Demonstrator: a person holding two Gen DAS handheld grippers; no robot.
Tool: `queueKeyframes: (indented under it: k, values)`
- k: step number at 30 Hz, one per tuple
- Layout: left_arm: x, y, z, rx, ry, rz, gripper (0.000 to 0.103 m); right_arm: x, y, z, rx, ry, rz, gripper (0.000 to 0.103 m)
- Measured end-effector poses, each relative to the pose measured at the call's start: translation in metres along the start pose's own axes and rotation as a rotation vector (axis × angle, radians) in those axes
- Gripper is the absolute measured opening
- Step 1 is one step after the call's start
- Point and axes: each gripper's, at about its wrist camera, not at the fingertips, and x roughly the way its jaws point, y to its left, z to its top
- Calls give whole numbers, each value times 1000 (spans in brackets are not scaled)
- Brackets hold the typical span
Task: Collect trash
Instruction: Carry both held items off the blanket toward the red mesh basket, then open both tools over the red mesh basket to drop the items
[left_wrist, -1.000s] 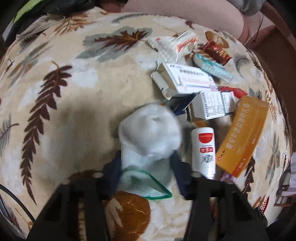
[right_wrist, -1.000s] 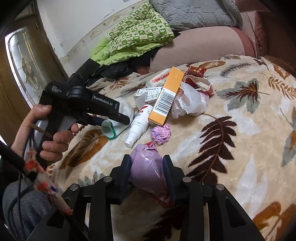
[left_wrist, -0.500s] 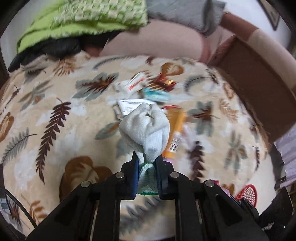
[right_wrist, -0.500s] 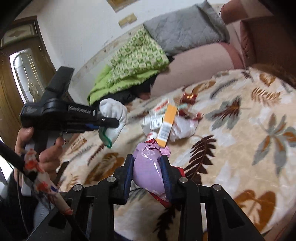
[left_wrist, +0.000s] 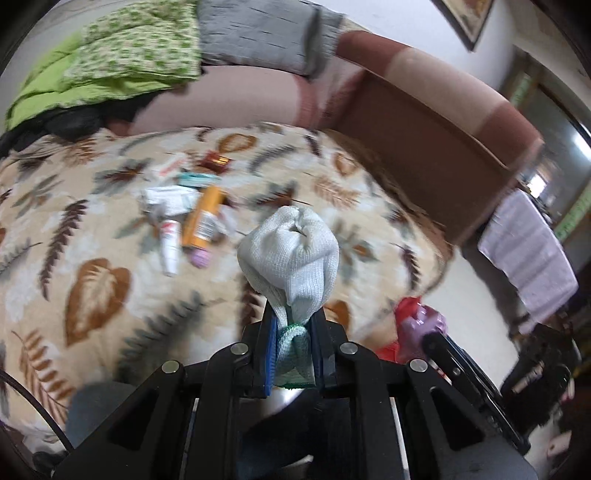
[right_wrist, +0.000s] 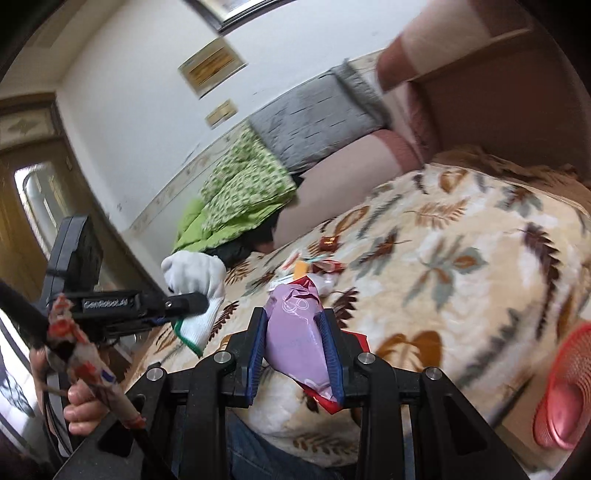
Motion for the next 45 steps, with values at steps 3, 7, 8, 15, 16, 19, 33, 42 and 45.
queueKeyframes:
  k: [3,7,8,15,16,19,33,42,45]
  values:
    - [2,-30,-9,52,10,-26,15,-25,-13,1,31,-21,-55,32]
    - [9,-64,-17,108,24,-48,15,-61,-31,4,41,-67,-142,32]
    - [11,-71,-19,121,29,-53,15,-70,-36,6,48,-79,-166,32]
    - [28,-118,-26,196,70,-112,15,-115,-70,14,101,-137,-286,32]
    - [31,-124,-26,206,75,-121,15,-120,-75,14,110,-144,-302,32]
    - [40,-145,-28,238,87,-152,15,-137,-91,15,138,-170,-363,32]
    - [138,-247,-51,381,299,-312,15,-178,-187,-10,363,-188,-583,32]
    - [223,-290,-83,434,450,-336,15,-177,-233,-30,438,-152,-656,33]
    - [247,-297,-92,431,487,-353,15,-178,-245,-37,469,-146,-653,33]
